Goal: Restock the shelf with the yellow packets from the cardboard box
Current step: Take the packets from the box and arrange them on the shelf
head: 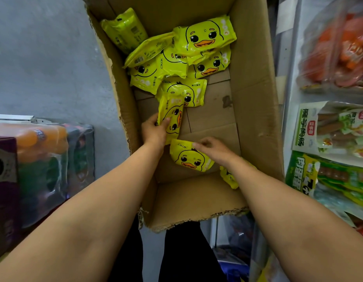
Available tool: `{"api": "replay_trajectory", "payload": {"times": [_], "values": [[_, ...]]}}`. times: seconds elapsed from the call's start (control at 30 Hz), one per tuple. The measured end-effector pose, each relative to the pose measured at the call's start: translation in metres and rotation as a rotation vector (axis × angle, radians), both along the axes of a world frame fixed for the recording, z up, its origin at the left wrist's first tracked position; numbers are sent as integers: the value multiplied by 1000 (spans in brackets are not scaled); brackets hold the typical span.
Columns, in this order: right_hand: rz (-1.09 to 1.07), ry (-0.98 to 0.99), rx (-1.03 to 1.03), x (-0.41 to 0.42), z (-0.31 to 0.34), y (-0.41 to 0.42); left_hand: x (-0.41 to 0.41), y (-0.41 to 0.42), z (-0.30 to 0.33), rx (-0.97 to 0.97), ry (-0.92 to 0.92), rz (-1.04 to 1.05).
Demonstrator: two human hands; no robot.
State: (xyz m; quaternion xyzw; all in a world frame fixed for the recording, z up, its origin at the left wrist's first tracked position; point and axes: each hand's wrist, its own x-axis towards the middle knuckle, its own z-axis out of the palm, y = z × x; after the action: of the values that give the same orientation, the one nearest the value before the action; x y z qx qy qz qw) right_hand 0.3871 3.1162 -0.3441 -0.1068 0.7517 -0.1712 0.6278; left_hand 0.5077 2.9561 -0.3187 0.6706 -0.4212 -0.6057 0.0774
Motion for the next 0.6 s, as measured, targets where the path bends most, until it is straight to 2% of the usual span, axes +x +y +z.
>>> {"api": "replay_trajectory", "payload": {"times": [0.13, 0.2, 0.27, 0.37, 0.5, 0.6], "values": [[261, 135, 11, 9, -6, 5, 2, 4, 1, 31, 10, 37], [304, 207, 45, 8, -3, 6, 2, 7, 6, 44, 31, 43], [312, 173, 97, 4, 3, 7, 1, 8, 15, 37, 54, 40], [205, 160, 122, -5, 18, 12, -3, 6, 31, 50, 119, 69], [14, 395, 115, -14, 58, 16, -9, 2, 64, 94, 269, 112], [-223, 452, 70, -15, 93, 21, -7, 4, 97, 166, 378, 92]]}}
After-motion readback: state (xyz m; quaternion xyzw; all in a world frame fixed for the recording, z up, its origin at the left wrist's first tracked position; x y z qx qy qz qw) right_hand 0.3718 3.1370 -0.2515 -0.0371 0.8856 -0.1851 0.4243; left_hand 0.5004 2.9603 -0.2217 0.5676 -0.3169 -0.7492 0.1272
